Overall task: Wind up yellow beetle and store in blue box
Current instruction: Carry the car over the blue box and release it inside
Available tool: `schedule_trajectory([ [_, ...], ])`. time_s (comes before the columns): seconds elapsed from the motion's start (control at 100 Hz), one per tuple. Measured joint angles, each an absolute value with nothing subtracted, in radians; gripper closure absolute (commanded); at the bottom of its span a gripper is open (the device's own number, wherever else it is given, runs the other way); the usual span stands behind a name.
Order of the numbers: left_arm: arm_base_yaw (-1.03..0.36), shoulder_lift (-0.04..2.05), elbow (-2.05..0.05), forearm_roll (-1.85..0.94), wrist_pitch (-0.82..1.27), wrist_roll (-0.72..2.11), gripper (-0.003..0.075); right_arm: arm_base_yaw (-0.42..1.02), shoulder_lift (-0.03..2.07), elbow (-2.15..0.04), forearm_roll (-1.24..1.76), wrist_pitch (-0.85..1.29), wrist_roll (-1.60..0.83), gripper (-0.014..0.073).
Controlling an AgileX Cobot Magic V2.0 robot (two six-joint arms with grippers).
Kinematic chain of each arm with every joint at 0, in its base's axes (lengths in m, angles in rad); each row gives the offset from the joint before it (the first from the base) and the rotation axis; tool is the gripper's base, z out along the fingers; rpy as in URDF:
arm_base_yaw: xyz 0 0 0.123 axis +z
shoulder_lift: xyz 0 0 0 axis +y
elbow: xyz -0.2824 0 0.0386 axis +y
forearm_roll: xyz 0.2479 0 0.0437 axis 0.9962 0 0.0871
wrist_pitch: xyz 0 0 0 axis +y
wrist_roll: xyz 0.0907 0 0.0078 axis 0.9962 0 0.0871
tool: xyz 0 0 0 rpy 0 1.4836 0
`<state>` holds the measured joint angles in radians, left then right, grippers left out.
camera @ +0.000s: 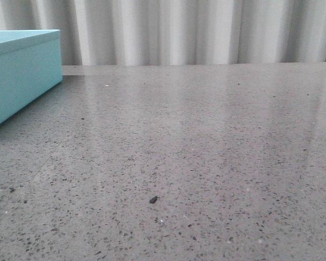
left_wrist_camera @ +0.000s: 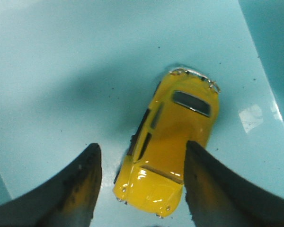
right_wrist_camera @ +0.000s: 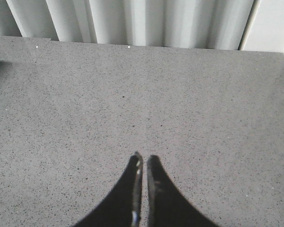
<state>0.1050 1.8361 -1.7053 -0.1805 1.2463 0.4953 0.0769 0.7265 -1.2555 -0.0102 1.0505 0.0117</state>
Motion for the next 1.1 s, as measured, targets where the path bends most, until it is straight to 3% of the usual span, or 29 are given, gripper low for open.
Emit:
schedule_trajectory([
  [0.23, 0.105, 1.836, -1.705, -0.195, 1.245, 0.495, 0.0406, 0.077, 0.726, -1.256, -0.010, 1.050, 0.010, 0.0635],
  [0.3, 0.105, 1.836, -1.705, -0.206, 1.245, 0.495, 0.0487, 0.077, 0.726, -1.256, -0.010, 1.050, 0.010, 0.0635],
  [0.45, 0.105, 1.825, -1.705, -0.250, 1.245, 0.495, 0.0743, 0.077, 0.705, -1.231, -0.028, 1.015, 0.010, 0.0635],
  [1.1, 0.105, 1.599, -1.705, -0.510, 1.223, 0.573, 0.0741, 0.077, 0.375, -0.830, -0.082, 0.694, 0.006, 0.0635],
])
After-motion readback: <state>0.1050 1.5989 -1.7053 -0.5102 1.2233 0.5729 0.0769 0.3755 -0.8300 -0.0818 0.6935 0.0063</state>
